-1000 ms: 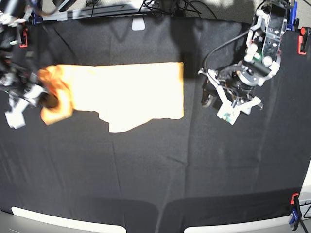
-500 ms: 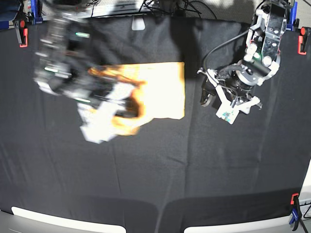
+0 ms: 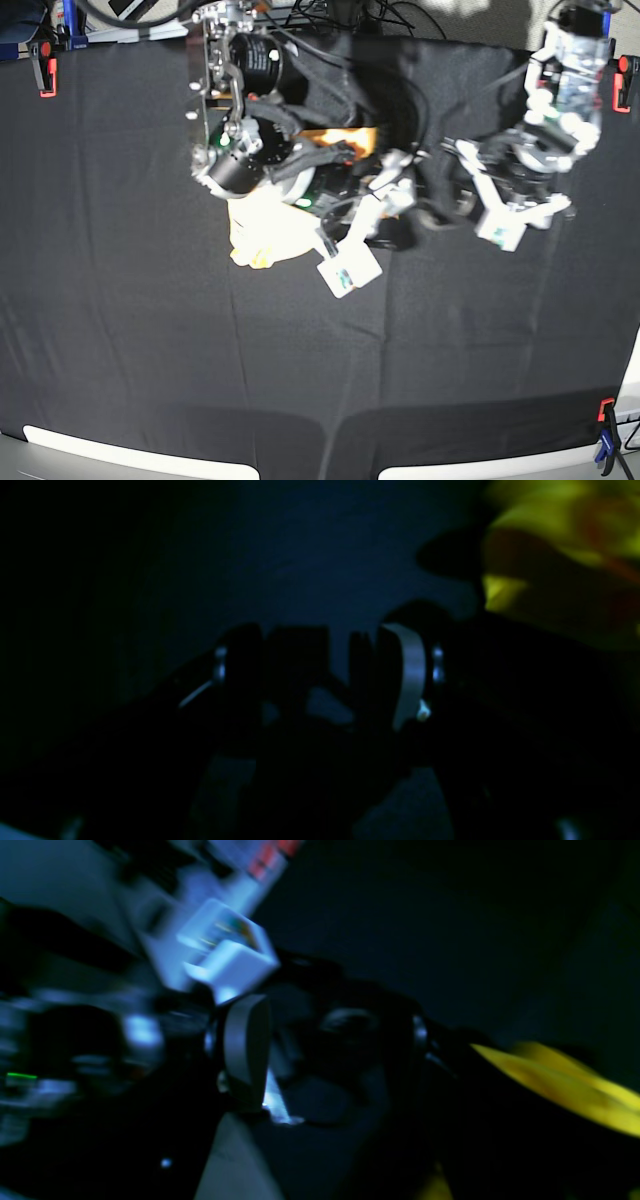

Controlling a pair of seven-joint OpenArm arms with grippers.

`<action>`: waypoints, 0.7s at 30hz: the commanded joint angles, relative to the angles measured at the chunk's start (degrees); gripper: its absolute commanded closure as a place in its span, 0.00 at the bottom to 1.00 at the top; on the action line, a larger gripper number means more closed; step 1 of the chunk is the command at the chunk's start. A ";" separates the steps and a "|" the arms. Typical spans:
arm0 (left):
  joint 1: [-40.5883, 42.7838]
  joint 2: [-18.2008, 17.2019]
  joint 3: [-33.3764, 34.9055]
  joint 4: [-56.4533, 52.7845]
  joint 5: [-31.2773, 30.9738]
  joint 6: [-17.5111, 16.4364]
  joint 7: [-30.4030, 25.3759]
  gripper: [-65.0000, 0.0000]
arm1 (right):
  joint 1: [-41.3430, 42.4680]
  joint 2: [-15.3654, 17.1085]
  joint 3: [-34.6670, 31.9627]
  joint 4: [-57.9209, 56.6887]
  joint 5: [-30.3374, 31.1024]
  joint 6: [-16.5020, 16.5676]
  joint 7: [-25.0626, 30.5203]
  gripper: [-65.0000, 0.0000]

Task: Layout the t-shirt on the table in an organized manner, then fold the t-shirt properly
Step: 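Fold the strip's other end over toward the left gripper with the right gripper, then press and tuck the folded bundle edges with both grippers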

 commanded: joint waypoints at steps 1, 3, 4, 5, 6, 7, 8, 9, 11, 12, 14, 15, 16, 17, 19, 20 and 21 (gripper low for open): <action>-0.59 -0.33 -1.49 1.05 -1.33 0.26 -1.49 0.48 | 0.92 -0.44 -0.15 0.94 2.64 0.50 1.14 0.49; -0.61 -0.33 -3.54 1.07 -5.22 0.00 -1.51 0.48 | 0.94 -0.44 0.37 1.25 4.00 1.09 0.87 0.49; -0.59 -0.33 -4.24 1.07 -7.48 -0.55 -1.49 0.48 | 0.96 -0.44 1.01 1.68 3.93 1.66 0.87 0.49; -0.59 -0.33 -4.72 1.07 -9.88 -2.05 -1.46 0.48 | 0.96 -0.44 1.97 2.25 3.80 1.84 0.90 0.49; -0.55 -0.33 -4.83 1.07 -12.09 -3.67 -1.44 0.48 | 0.96 -0.44 3.15 3.02 3.17 1.81 1.01 0.49; -0.44 -0.28 -4.83 1.11 -14.29 -5.18 -1.44 0.49 | 1.07 -0.44 4.55 3.85 1.81 1.81 1.22 0.50; -0.22 -0.02 -4.83 1.27 -16.22 -6.40 -1.42 0.49 | 1.20 -0.44 6.08 4.74 0.31 1.81 1.60 0.53; 0.11 0.28 -4.81 1.64 -17.64 -7.34 -1.40 0.49 | 1.42 -0.44 7.74 5.53 -1.11 1.81 1.92 0.57; 0.83 1.18 -4.83 3.02 -19.89 -7.98 -1.01 0.55 | 2.21 -0.44 11.15 6.34 -3.67 1.79 2.23 0.66; 1.29 1.73 -4.83 4.24 -20.83 -8.22 -1.01 0.57 | 2.69 0.59 12.79 6.38 -4.98 1.81 2.51 0.71; 2.38 3.15 -4.83 7.82 -22.69 -9.68 -1.05 0.58 | 3.13 2.80 15.85 6.38 -8.87 1.75 2.71 0.81; 2.97 4.11 -4.81 9.90 -24.02 -10.99 -1.07 0.58 | 3.10 4.02 17.27 6.38 -10.19 1.75 3.19 0.84; 3.58 5.22 -4.63 11.91 -25.73 -12.46 -1.05 0.58 | 3.08 5.20 18.73 6.36 -11.23 1.73 3.45 0.86; 4.20 6.54 -4.33 13.70 -27.21 -13.77 -1.05 0.58 | 3.08 6.34 20.17 6.36 -11.61 1.68 3.45 0.89; 5.40 9.31 -2.69 15.82 -27.93 -14.58 -1.27 0.58 | 3.08 8.39 22.95 6.16 -12.66 1.42 3.78 0.94; 5.70 10.58 -1.38 15.89 -27.71 -14.58 -1.49 0.58 | 3.08 9.38 24.22 5.86 -12.74 1.20 4.00 0.98; 5.73 11.74 0.24 15.67 -26.80 -14.56 -1.44 0.58 | 3.08 10.21 25.38 5.42 -12.79 1.11 4.15 1.00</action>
